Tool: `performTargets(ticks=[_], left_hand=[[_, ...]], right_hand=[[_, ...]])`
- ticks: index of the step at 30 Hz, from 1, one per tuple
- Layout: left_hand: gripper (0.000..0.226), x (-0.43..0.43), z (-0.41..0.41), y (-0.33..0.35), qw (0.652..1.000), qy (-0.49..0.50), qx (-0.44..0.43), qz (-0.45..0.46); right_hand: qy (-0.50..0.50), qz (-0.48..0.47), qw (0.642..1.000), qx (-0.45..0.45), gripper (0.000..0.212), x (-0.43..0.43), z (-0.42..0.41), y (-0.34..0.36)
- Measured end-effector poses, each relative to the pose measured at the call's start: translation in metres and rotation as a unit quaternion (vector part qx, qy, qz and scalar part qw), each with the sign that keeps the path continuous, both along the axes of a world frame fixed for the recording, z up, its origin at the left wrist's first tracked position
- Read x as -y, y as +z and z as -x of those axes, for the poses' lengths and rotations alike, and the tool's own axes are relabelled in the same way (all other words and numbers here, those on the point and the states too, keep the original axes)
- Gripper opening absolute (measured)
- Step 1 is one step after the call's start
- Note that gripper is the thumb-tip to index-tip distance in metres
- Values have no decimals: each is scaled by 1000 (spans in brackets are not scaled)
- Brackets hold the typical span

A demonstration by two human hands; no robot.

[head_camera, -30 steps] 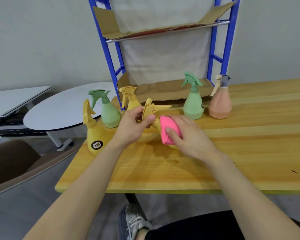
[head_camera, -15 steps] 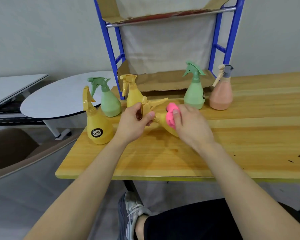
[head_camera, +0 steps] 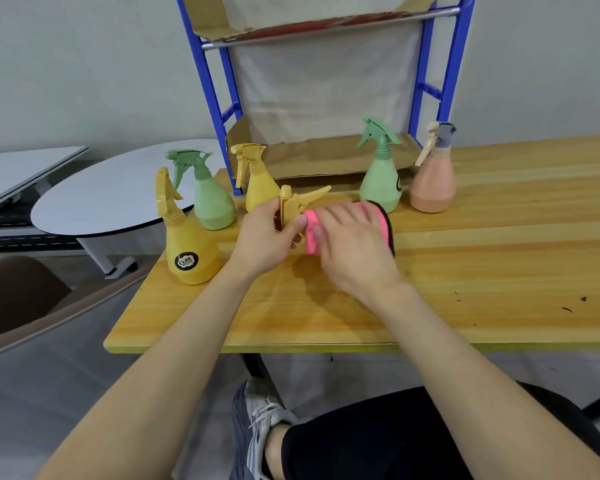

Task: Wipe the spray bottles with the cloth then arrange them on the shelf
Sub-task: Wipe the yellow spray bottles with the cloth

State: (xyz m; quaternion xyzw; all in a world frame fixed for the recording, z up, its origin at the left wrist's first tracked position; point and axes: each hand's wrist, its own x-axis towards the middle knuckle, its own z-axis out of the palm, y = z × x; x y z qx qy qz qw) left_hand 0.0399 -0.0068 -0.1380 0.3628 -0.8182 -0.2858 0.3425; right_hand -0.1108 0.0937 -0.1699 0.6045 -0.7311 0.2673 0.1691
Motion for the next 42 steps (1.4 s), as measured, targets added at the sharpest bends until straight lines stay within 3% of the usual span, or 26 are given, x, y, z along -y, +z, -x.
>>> performTargets(ticks=[2, 5, 7, 10, 11, 13, 16, 20, 22, 24, 27, 32, 37, 42], left_hand=[[19, -1, 1, 1, 1000, 3, 12, 1], [19, -2, -1, -1, 999, -3, -17, -45], [18, -4, -2, -1, 997, 10, -24, -68], [17, -7, 1, 5, 994, 22, -20, -102], [17, -8, 3, 9, 994, 26, -15, -103], [16, -10, 8, 17, 994, 41, -4, -99], [18, -17, 16, 24, 993, 48, 4, -108], [54, -25, 6, 24, 993, -20, -30, -114], [75, -29, -5, 22, 994, -101, 5, -34], [86, -29, -11, 16, 982, -125, 87, 108], [71, -21, -11, 10, 945, -79, 146, 283], [56, -2, 5, 22, 883, -64, 151, 440], [27, 11, 24, 29, 854, -30, 174, 490], [38, 11, 32, 32, 912, -97, 172, 359]], right_hand=[[24, 17, 999, -22, 40, 2, -2, -4], [15, 26, 999, 14, 39, 2, 15, -6], [-5, 12, 995, 103, 41, 1, 28, -4], [-68, -10, 957, 281, 36, -3, 44, 6], [-84, -12, 955, 286, 36, -6, 43, 8], [-76, 8, 978, 193, 42, -8, 30, 9], [20, 40, 998, 45, 39, -4, 10, -5], [46, 35, 996, 70, 38, -3, 30, 2], [68, 25, 992, 102, 38, -4, 41, 4], [91, 22, 987, 128, 37, -4, 47, 5], [92, 22, 986, 135, 38, -5, 49, 3], [84, 48, 978, 185, 38, -6, 56, -2], [-2, 86, 962, 261, 42, -8, 64, -9], [6, 73, 988, 133, 46, -3, 40, -16]])
